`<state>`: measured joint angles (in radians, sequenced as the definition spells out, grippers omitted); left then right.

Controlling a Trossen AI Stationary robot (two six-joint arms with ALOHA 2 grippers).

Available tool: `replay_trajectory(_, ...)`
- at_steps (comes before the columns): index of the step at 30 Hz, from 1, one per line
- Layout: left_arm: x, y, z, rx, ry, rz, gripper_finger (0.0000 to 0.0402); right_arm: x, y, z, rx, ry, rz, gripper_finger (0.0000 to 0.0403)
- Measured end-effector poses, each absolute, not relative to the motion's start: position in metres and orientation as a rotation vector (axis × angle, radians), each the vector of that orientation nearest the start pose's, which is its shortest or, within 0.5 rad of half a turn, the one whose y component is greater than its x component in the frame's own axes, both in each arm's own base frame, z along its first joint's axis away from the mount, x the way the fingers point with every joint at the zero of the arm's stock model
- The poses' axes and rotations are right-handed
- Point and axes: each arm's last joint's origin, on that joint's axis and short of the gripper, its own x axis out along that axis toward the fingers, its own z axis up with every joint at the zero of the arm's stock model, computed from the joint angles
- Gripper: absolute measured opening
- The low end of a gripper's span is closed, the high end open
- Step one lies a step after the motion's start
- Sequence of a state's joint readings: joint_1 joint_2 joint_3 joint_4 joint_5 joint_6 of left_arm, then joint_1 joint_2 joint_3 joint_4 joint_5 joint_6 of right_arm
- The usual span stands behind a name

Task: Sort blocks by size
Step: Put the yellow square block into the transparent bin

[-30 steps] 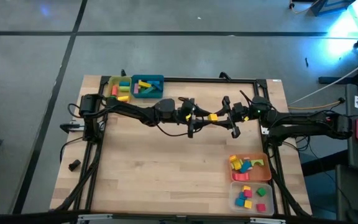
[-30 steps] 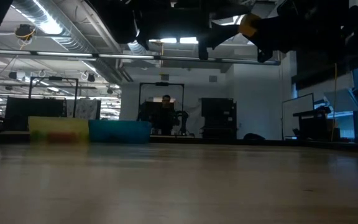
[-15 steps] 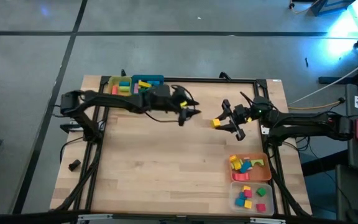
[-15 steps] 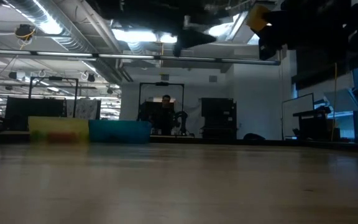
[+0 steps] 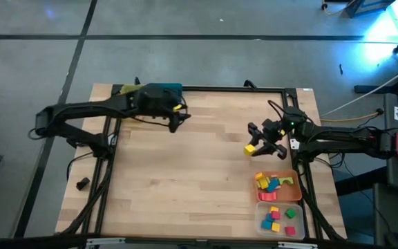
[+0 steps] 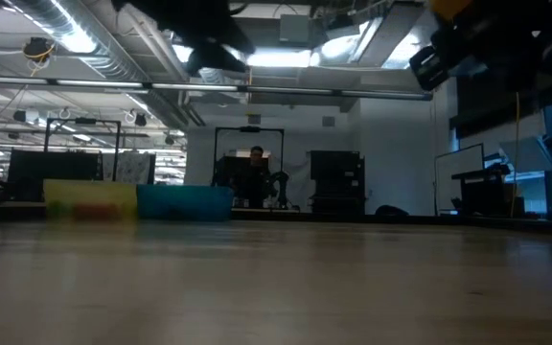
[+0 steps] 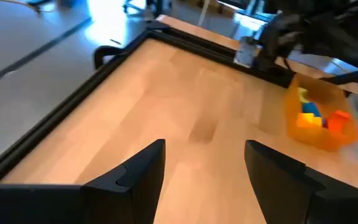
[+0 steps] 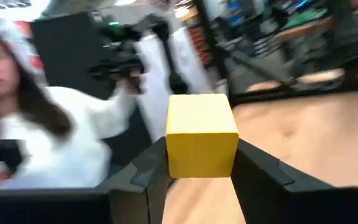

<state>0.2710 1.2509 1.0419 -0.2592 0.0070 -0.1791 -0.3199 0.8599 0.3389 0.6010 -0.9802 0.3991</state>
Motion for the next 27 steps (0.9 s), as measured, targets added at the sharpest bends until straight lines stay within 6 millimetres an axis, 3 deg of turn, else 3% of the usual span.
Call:
replay_trajectory(10, 0.221, 0.062, 0.296, -0.331, 0.43, 0.363, 0.021, 0.169, -0.021, 0.232, 0.739, 0.378, 0.87, 0.0138)
replay_trajectory(18, 0.185, 0.054, 0.294, -0.348, 0.345, 0.404, 0.021, 0.169, 0.025, 0.221, 0.928, 0.679, 0.989, 0.0176)
replay_trajectory(27, 0.162, 0.047, 0.296, -0.371, 0.309, 0.406, 0.021, 0.157, 0.076, 0.212, 1.022, 0.906, 0.952, 0.0139)
